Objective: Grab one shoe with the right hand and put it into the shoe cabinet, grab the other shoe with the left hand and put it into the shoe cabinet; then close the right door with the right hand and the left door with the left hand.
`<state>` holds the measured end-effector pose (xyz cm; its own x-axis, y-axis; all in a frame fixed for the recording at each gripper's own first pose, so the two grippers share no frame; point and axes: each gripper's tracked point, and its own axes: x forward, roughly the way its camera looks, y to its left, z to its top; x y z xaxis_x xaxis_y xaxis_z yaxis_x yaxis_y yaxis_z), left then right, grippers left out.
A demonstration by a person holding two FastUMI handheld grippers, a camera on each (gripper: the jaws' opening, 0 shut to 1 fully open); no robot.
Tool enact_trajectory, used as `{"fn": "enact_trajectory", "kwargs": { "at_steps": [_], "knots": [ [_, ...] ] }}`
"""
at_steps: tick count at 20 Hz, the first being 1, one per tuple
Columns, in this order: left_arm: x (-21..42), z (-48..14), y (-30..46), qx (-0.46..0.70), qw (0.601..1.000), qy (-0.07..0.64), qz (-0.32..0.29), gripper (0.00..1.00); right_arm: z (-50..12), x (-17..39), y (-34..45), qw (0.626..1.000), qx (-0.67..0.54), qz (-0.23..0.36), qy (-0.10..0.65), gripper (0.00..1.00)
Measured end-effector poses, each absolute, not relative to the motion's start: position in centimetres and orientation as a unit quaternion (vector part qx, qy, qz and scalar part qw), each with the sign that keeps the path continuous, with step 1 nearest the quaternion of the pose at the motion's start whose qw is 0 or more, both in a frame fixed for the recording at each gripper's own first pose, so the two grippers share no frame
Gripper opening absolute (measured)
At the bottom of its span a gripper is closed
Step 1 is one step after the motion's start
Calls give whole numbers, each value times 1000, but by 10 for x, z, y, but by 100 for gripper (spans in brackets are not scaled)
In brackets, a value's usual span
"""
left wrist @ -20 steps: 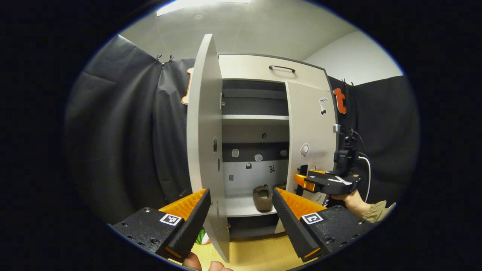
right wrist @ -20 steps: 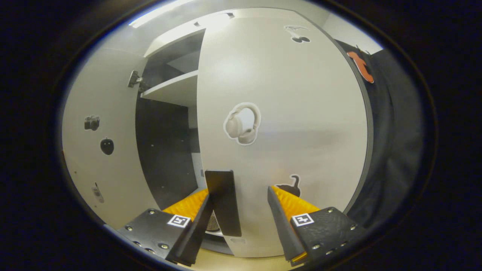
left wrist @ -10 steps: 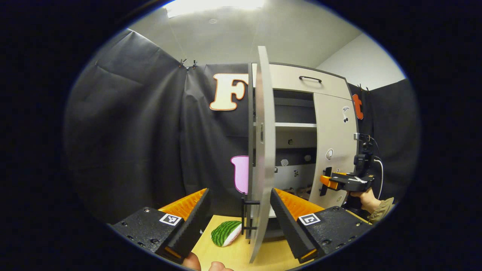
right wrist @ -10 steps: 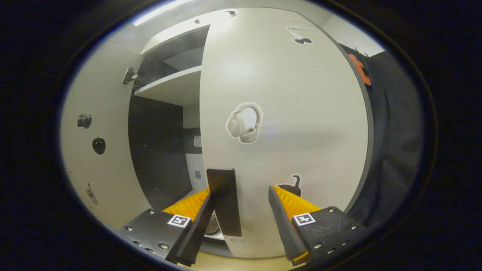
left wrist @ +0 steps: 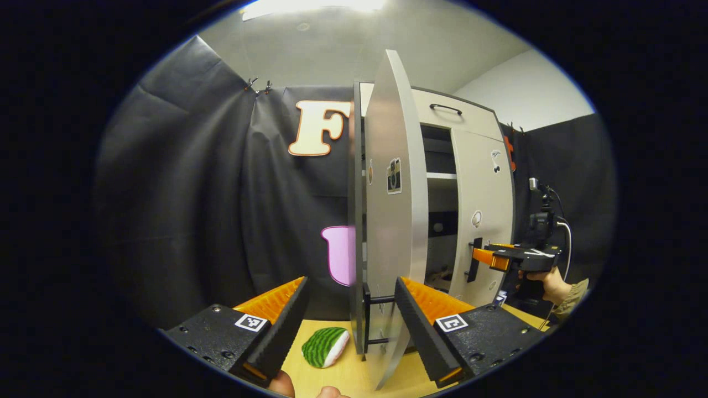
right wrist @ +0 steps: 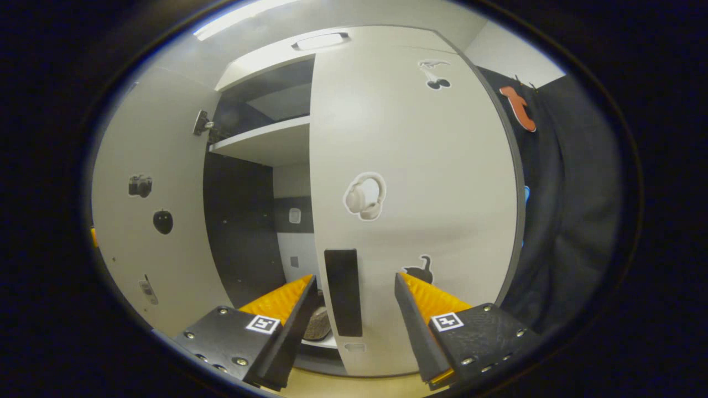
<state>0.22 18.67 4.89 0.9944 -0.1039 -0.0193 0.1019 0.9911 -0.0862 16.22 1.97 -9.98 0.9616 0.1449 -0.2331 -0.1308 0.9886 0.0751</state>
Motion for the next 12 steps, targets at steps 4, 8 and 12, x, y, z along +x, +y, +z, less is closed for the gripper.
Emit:
{"fn": "enact_trajectory", "kwargs": {
  "at_steps": [4,8,12],
  "knots": [
    [14,46,169,-69,995,9,-76,90,-89,148,9,991,34,66,112,83],
    [22,48,125,-79,989,4,-124,90,-81,138,-10,992,36,55,110,83],
    [38,46,91,-73,987,-2,-141,95,-78,125,-42,993,32,34,112,83]
  ]
}}
